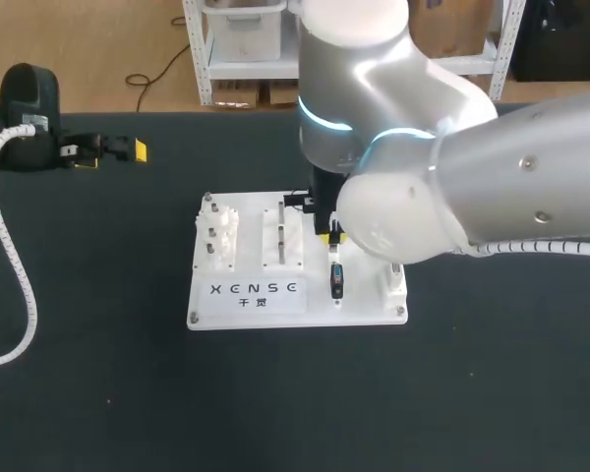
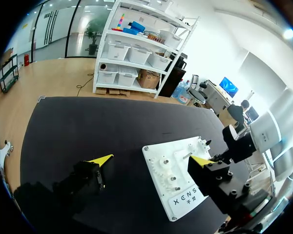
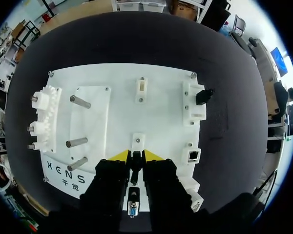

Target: Insert the USB connector, Ethernet cable, and multi-pin plug into their matching sockets one by one.

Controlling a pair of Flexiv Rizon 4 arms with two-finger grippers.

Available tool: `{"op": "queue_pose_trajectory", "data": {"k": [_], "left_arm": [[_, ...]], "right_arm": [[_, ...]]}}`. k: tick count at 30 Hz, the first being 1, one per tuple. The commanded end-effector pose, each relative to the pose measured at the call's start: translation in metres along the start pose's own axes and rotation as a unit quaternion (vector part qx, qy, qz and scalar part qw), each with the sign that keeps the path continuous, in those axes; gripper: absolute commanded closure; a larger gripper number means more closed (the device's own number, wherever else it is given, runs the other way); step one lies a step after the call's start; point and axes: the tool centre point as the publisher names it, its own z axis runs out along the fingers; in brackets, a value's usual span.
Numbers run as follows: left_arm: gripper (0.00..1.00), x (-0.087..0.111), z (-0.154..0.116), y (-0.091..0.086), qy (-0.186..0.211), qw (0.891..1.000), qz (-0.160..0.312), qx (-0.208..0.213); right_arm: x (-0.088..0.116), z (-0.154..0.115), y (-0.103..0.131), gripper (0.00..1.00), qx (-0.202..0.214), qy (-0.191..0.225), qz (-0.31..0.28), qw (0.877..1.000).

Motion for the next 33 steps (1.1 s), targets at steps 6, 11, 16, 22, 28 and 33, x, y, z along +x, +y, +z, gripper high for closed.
{"op": "queue_pose_trajectory", "data": {"k": [6, 11, 16, 22, 28, 33], "left_arm": [[0.00, 0.000, 0.000, 0.000, 0.000, 1.000, 0.000, 0.000], [0.00, 0.000, 0.000, 0.000, 0.000, 1.000, 0.000, 0.000], [0.00, 0.000, 0.000, 0.000, 0.000, 1.000, 0.000, 0.000], [0.00, 0.000, 0.000, 0.000, 0.000, 1.000, 0.000, 0.000], [0.00, 0.000, 0.000, 0.000, 0.000, 1.000, 0.000, 0.000], [0.00, 0.000, 0.000, 0.000, 0.000, 1.000, 0.000, 0.000]], "right_arm": [[-0.001, -0.028, -0.014, 1.00, -0.015, -0.023, 0.013, 1.000], [-0.005, -0.031, -0.031, 1.00, -0.011, -0.028, 0.027, 0.999], [-0.004, -0.026, -0.050, 1.00, 0.004, -0.023, 0.035, 0.999], [-0.005, -0.019, -0.066, 1.00, 0.015, -0.019, 0.043, 0.999], [-0.004, -0.017, -0.072, 1.00, 0.021, -0.012, 0.041, 0.999], [-0.001, -0.015, -0.076, 1.00, 0.024, -0.009, 0.040, 0.999]]}}
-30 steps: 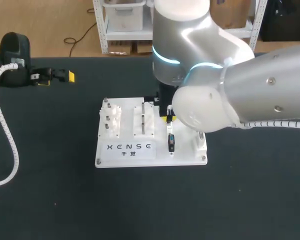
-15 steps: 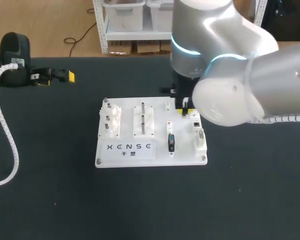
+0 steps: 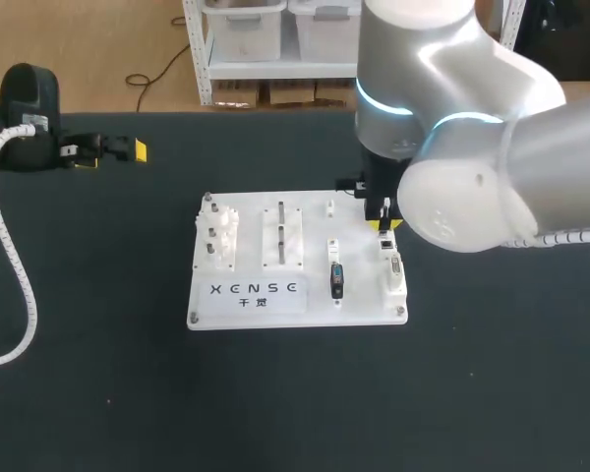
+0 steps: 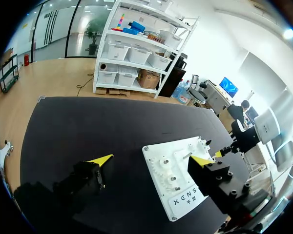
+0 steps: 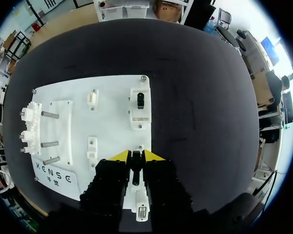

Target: Insert the USB connector, Ethernet cable, and multi-pin plug into their matching sockets one by one.

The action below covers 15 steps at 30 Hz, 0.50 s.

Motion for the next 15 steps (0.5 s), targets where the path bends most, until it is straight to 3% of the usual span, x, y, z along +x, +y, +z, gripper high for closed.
{"op": "queue_pose_trajectory", "data": {"k": [1, 15], "left_arm": [[0.00, 0.0000, 0.0000, 0.0000, 0.000, 1.000, 0.000, 0.000], [0.00, 0.0000, 0.0000, 0.0000, 0.000, 1.000, 0.000, 0.000]], "right_arm": [[0.0025, 0.0004, -0.0037, 1.00, 0.000, 0.000, 0.000, 1.000], [0.0073, 0.0076, -0.0075, 1.00, 0.008, 0.007, -0.008, 1.000]]}}
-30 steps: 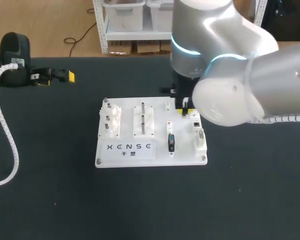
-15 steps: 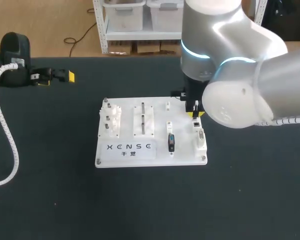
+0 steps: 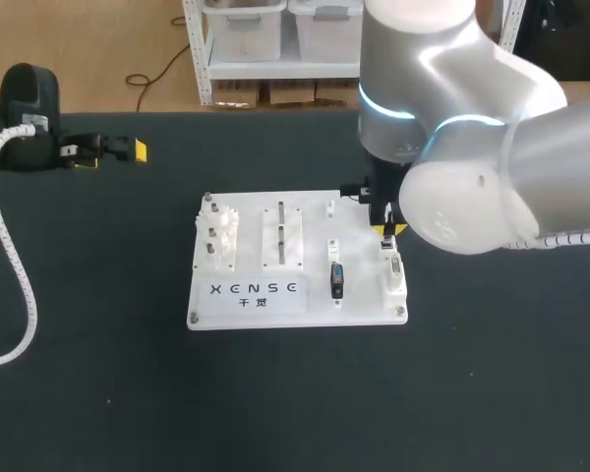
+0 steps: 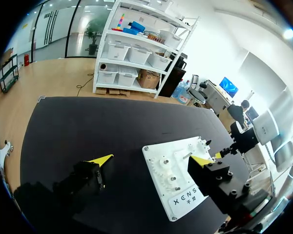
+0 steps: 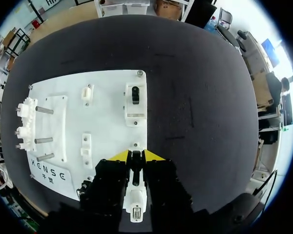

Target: Insert the USB connector, Ethernet cable, and multi-pin plug into their matching sockets one by one.

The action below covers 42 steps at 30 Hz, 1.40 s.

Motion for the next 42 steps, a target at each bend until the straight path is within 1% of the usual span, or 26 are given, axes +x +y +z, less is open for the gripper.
{"op": "queue_pose_trajectory", "data": {"k": [1, 21, 37, 42], "left_arm": [[0.00, 0.000, 0.000, 0.000, 0.000, 1.000, 0.000, 0.000], [0.00, 0.000, 0.000, 0.000, 0.000, 1.000, 0.000, 0.000], [0.00, 0.000, 0.000, 0.000, 0.000, 1.000, 0.000, 0.000], [0.00, 0.000, 0.000, 0.000, 0.000, 1.000, 0.000, 0.000]], "right_arm": [[0.002, 0.003, -0.002, 1.00, 0.003, 0.001, 0.001, 1.000], [0.009, 0.004, 0.002, 1.00, 0.000, 0.009, -0.005, 1.000], [0.006, 0.038, -0.007, 1.00, 0.037, 0.021, 0.005, 0.999], [0.008, 0.042, -0.010, 1.00, 0.042, 0.023, 0.003, 0.999]]}}
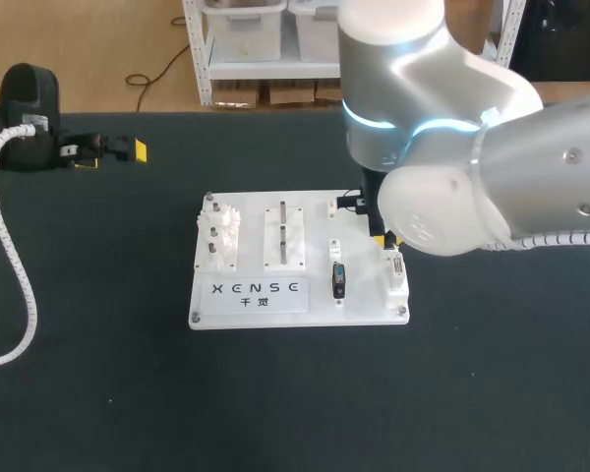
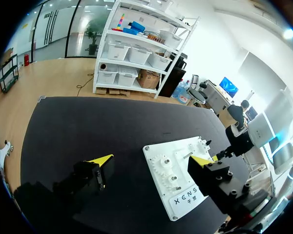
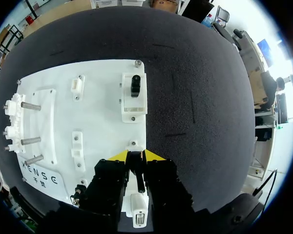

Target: Insert the USB connector, Ethernet cable, and multi-pin plug into their matching sockets one by one.

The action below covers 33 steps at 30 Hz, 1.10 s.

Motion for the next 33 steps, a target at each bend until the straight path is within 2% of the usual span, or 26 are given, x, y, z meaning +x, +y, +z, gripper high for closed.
{"op": "queue_pose_trajectory", "data": {"k": [1, 2, 3, 4, 5, 6, 14, 17, 24, 33], "left_arm": [[0.00, 0.000, 0.000, 0.000, 0.000, 1.000, 0.000, 0.000], [0.00, 0.000, 0.000, 0.000, 0.000, 1.000, 0.000, 0.000], [0.00, 0.000, 0.000, 0.000, 0.000, 1.000, 0.000, 0.000], [0.00, 0.000, 0.000, 0.000, 0.000, 1.000, 0.000, 0.000], [0.00, 0.000, 0.000, 0.000, 0.000, 1.000, 0.000, 0.000], [0.00, 0.000, 0.000, 0.000, 0.000, 1.000, 0.000, 0.000], [0.00, 0.000, 0.000, 0.000, 0.000, 1.000, 0.000, 0.000], [0.00, 0.000, 0.000, 0.000, 0.000, 1.000, 0.000, 0.000], [0.00, 0.000, 0.000, 0.000, 0.000, 1.000, 0.000, 0.000], [0.00, 0.000, 0.000, 0.000, 0.000, 1.000, 0.000, 0.000]], "right_arm": [[0.001, 0.024, -0.004, 1.00, 0.001, -0.001, 0.000, 1.000], [0.001, 0.022, -0.005, 1.00, 0.001, -0.002, 0.000, 1.000], [0.000, 0.020, -0.004, 0.91, 0.001, -0.003, 0.001, 1.000], [-0.001, 0.017, -0.004, 0.74, -0.002, -0.010, 0.003, 1.000], [-0.002, 0.014, -0.004, 0.45, -0.001, -0.017, 0.003, 1.000], [-0.003, 0.011, -0.004, 0.00, -0.004, -0.019, 0.006, 1.000], [-0.008, -0.024, 0.000, 0.00, -0.004, -0.083, -0.008, 0.997], [-0.006, -0.039, 0.006, 0.00, -0.014, -0.094, -0.014, 0.995], [0.005, -0.060, 0.026, 0.00, -0.042, -0.084, -0.029, 0.995], [0.023, -0.057, 0.046, 0.00, -0.041, -0.051, -0.041, 0.997]]}}
